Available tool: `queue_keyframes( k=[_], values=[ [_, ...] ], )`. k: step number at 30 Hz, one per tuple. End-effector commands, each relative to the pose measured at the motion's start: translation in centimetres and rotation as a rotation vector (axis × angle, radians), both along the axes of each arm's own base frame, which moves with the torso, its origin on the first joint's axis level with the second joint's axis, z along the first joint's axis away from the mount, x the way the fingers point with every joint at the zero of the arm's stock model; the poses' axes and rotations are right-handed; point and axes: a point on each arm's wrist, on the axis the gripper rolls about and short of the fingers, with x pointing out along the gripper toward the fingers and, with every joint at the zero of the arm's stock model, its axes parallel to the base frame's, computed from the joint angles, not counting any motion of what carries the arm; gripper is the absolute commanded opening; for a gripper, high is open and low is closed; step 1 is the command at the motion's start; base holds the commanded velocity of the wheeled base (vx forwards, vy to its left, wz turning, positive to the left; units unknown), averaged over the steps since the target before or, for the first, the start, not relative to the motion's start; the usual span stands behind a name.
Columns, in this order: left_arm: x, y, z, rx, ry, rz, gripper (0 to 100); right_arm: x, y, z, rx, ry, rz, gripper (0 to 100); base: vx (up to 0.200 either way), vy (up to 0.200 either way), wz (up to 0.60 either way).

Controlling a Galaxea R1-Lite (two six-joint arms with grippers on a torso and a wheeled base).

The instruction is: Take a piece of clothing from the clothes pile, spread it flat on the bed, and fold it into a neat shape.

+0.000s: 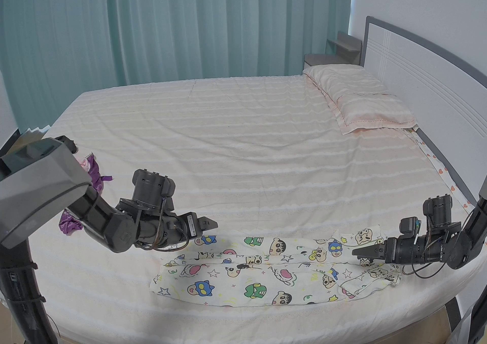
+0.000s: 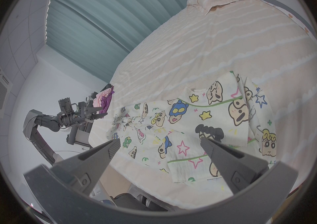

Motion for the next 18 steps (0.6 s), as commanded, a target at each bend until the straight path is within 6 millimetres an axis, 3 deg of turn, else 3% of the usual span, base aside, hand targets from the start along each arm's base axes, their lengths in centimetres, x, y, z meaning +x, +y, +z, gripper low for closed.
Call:
queue_keyframes(
  k=[1,13,18],
  values=[
    [2.3,-2.0,-5.1,0.082,0.077,0.043,100,0.0,0.0,0.0,0.000,0.000,0.001,100,0.000,0.000,0.00],
    [1.4,-2.8,-5.5,0.106,0.128,0.013,100,0.0,0.1,0.0,0.000,0.002,0.002,100,0.000,0.000,0.00],
    [0.2,-2.4,-3.2,0.087,0.111,0.006,100,0.0,0.1,0.0,0.000,0.002,0.002,100,0.000,0.000,0.00]
  ],
)
